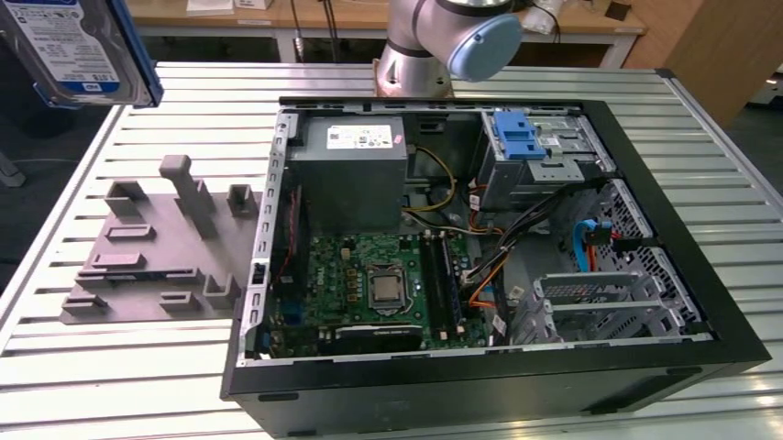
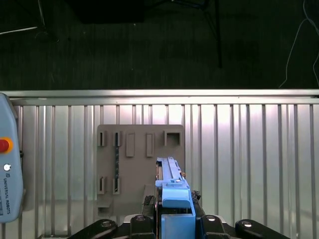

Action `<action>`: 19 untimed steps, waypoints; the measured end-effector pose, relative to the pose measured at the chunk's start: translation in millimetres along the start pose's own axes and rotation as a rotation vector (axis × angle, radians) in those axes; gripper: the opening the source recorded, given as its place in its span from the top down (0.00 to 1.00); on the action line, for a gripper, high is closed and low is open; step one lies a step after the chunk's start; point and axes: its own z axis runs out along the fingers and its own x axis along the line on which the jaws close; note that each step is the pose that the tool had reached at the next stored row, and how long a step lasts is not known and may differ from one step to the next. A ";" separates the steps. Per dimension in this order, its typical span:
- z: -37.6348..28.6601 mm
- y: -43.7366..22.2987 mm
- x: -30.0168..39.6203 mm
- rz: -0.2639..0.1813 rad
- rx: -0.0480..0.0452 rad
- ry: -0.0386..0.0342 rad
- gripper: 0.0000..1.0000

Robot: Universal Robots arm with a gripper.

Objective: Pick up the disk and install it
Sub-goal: 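Pick up the disk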

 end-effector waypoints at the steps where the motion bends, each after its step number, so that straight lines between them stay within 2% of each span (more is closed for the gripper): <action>1: 0.0 -1.1 0.0 0.000 0.0001 0.0000 0.64; 19: -0.3 -18.6 -0.3 0.000 0.0001 0.0000 0.64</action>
